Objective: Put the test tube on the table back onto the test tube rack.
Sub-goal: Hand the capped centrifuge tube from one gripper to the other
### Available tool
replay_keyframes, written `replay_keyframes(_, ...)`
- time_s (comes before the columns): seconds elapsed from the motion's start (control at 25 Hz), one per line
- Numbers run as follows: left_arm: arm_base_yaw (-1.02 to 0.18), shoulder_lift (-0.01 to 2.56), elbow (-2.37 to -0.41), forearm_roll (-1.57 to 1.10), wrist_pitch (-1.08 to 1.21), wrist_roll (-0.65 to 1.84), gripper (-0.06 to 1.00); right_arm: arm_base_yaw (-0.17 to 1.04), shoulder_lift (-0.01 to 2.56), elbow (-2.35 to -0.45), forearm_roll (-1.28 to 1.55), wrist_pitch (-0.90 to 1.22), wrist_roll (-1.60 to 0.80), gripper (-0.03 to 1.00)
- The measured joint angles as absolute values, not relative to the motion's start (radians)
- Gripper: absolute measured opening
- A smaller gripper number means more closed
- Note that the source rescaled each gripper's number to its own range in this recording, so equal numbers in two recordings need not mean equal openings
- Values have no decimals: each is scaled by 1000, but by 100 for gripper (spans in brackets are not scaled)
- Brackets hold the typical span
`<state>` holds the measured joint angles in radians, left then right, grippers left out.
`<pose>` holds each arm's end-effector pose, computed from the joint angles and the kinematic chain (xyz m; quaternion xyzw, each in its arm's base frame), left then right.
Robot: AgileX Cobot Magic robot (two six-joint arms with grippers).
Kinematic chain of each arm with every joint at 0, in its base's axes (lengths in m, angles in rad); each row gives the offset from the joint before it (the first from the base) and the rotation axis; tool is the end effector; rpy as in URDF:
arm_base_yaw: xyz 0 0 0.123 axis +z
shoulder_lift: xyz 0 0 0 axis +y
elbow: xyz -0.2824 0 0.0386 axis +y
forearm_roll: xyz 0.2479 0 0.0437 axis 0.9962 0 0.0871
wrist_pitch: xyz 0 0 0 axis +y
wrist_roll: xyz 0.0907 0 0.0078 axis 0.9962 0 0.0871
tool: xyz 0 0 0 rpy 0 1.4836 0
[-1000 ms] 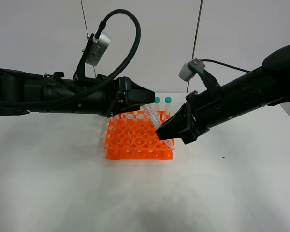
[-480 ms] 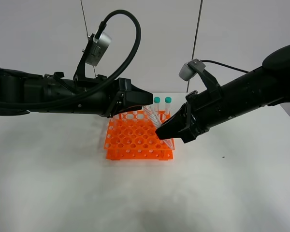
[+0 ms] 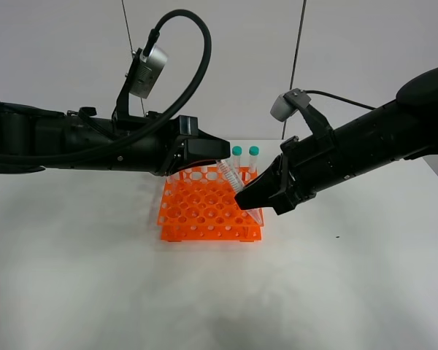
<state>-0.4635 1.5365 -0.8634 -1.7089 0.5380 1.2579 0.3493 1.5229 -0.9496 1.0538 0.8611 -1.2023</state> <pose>0.2643 -0.1839 0.2484 0.1297 0.8314 -0.4236 0.3355 0.2551 0.1569 0.2513 -0.3995 0.8114 0.3385 0.2597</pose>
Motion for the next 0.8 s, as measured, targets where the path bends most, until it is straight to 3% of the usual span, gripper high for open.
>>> replay_keyframes(0.12,-463,1536,-863,-1709,538,1258,1,349,1523,-950,1054,858,-1202,5)
replay_keyframes(0.16,-463,1536,-863,-1709,538,1258,1,349,1523,-950,1054,856,-1202,13)
replay_keyframes(0.2,-463,1536,-863,-1709,538,1258,1,349,1523,-950,1054,854,-1202,26)
replay_keyframes(0.28,-463,1536,-863,-1709,538,1258,1,349,1523,-950,1054,854,-1202,64)
replay_keyframes(0.32,-463,1536,-863,-1709,538,1258,1,349,1523,-950,1054,854,-1202,76)
replay_keyframes(0.36,-463,1536,-863,-1709,538,1258,1,349,1523,-950,1054,855,-1202,83)
replay_keyframes(0.52,-463,1536,-863,-1709,537,1258,1,349,1520,-993,984,901,-1124,91)
replay_keyframes(0.8,-463,1536,-863,-1709,537,1258,1,349,1430,-1195,641,1045,-687,91)
